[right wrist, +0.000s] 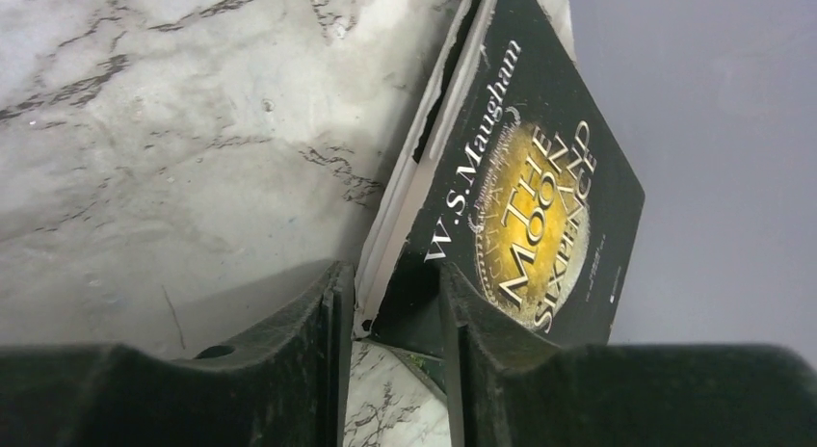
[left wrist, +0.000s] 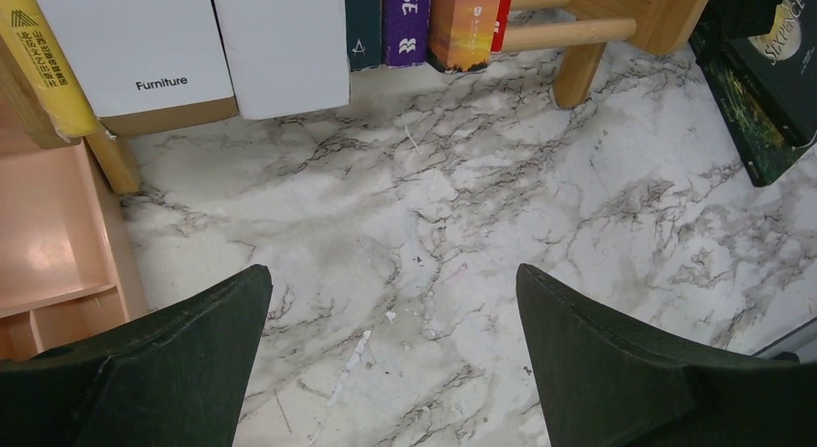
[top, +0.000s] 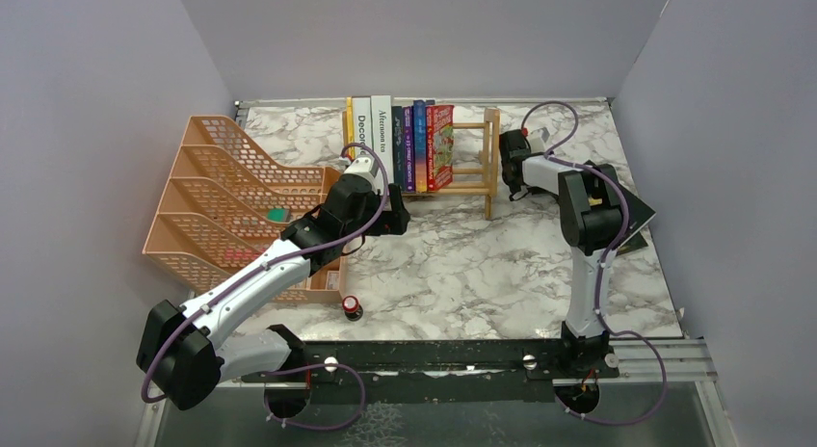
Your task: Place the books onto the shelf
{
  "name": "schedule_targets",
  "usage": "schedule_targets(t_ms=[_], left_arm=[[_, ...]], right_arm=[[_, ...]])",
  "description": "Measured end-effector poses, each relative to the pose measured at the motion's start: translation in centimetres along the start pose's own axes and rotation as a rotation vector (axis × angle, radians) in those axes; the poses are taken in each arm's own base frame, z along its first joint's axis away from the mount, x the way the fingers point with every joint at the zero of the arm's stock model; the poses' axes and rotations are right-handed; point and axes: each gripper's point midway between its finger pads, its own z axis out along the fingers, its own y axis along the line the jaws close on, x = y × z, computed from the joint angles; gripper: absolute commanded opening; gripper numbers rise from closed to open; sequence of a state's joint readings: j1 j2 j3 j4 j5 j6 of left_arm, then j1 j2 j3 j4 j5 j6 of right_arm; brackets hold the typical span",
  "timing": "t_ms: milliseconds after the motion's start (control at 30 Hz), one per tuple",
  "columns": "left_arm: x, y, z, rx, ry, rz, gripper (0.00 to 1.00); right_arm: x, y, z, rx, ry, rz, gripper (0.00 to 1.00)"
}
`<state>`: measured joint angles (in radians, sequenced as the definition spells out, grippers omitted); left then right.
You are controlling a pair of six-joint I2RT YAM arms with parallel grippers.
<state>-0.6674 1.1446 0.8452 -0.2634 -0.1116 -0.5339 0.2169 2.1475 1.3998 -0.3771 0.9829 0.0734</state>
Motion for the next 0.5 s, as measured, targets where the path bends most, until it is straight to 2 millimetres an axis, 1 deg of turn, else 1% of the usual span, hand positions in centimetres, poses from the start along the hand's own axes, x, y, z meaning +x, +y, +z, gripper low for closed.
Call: schedule_targets(t_ms=[300, 367, 433, 500], left_arm=[[0.0, 0.0, 0.0, 0.0, 0.0, 0.0, 0.97], [0.0, 0.0, 0.0, 0.002, 0.001, 0.0, 0.97], [0.0, 0.0, 0.0, 0.003, 0.002, -0.001, 0.97], [0.0, -0.1, 0.0, 0.005, 0.003, -0.001, 0.97]], right_arm=[[0.0, -0.4, -0.4, 0.011, 0.005, -0.026, 0.02], [-0.1, -0.6, -0.7, -0.003, 0.012, -0.024, 0.01], [-0.6, -1.2, -1.3, -0.013, 0.015, -0.017, 0.01], [-1.6, -2.1, -2.1, -0.027, 0.009, 0.011, 0.01]])
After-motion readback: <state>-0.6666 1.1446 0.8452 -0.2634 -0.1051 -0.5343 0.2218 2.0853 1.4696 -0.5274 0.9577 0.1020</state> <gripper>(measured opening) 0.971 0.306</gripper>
